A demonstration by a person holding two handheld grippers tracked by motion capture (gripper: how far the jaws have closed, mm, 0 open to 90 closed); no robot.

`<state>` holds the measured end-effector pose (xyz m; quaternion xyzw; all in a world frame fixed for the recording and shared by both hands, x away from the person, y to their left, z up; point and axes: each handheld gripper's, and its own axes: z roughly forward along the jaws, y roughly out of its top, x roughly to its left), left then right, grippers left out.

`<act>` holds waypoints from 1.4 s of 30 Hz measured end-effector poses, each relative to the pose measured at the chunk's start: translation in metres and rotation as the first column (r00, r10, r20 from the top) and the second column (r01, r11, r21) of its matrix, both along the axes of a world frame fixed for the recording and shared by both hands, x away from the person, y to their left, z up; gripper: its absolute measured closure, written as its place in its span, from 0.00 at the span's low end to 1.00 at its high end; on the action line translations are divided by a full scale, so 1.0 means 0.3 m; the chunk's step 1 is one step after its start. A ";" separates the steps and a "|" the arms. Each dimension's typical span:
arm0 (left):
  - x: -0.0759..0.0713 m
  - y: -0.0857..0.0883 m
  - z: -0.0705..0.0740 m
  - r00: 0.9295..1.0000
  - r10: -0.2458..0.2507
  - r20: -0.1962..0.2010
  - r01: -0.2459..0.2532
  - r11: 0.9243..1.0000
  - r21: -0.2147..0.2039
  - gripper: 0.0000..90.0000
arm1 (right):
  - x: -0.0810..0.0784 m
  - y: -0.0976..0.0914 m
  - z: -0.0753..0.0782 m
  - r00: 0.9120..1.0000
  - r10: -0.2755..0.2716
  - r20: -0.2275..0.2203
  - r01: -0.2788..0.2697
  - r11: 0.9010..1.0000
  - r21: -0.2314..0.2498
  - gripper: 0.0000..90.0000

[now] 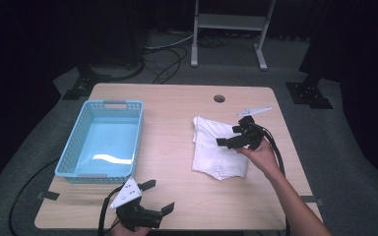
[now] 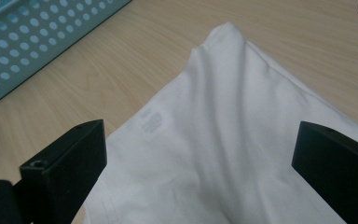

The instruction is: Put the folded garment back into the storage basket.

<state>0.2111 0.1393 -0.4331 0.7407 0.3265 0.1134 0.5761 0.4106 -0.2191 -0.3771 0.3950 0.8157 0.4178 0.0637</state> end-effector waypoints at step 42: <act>0.000 0.005 0.003 1.000 0.000 -0.002 0.000 1.000 -0.012 0.03 | 0.117 0.060 -0.086 0.993 0.027 -0.117 -0.042 0.991 -0.130 0.12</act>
